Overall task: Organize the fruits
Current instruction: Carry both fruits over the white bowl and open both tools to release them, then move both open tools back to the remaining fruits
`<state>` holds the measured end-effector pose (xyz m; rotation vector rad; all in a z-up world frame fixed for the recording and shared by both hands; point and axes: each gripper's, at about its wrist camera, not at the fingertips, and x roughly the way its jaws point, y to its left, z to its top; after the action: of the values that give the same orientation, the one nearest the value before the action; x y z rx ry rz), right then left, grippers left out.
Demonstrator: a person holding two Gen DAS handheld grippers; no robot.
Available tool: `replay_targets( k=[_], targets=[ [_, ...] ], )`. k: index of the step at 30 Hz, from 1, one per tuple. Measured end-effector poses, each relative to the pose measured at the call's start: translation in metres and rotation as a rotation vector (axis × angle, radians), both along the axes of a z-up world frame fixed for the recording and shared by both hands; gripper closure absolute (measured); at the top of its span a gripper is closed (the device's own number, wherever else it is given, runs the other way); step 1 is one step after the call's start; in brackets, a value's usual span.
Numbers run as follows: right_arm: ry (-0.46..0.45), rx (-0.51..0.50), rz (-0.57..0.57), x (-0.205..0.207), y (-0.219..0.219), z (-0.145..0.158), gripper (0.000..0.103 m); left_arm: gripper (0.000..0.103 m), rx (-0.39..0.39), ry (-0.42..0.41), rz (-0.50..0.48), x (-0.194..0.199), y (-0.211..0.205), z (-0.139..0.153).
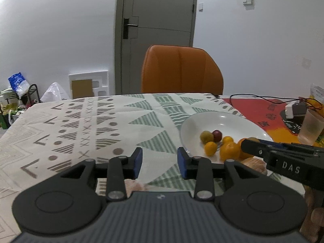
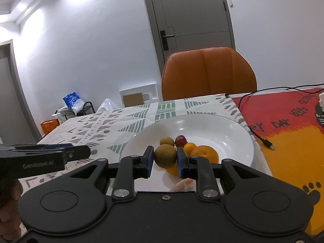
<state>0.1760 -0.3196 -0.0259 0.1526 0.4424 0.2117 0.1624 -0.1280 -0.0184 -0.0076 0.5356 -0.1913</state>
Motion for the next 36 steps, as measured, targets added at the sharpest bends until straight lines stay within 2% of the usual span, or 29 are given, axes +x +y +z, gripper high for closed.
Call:
replay_targets(
  k=[2,4,13,28,36],
  targets=[
    [-0.009,0.008,0.003,0.0,0.002,0.0,0.072,0.065,0.008,0.0,0.011,-0.003,0.005,0.0],
    [-0.016,0.006,-0.008,0.001,0.005,0.0,0.065,0.056,0.012,0.001,0.023,-0.005,0.009,0.001],
    [-0.004,0.022,0.063,-0.006,0.02,-0.003,0.062,0.037,0.016,-0.012,0.071,-0.018,0.027,0.0],
    [0.018,0.016,0.145,-0.024,0.048,-0.007,0.05,0.032,0.005,-0.012,0.124,-0.037,0.059,-0.005],
    [0.04,-0.005,0.19,-0.03,0.063,-0.013,0.05,0.032,-0.003,-0.009,0.139,-0.047,0.071,-0.012]
  ],
)
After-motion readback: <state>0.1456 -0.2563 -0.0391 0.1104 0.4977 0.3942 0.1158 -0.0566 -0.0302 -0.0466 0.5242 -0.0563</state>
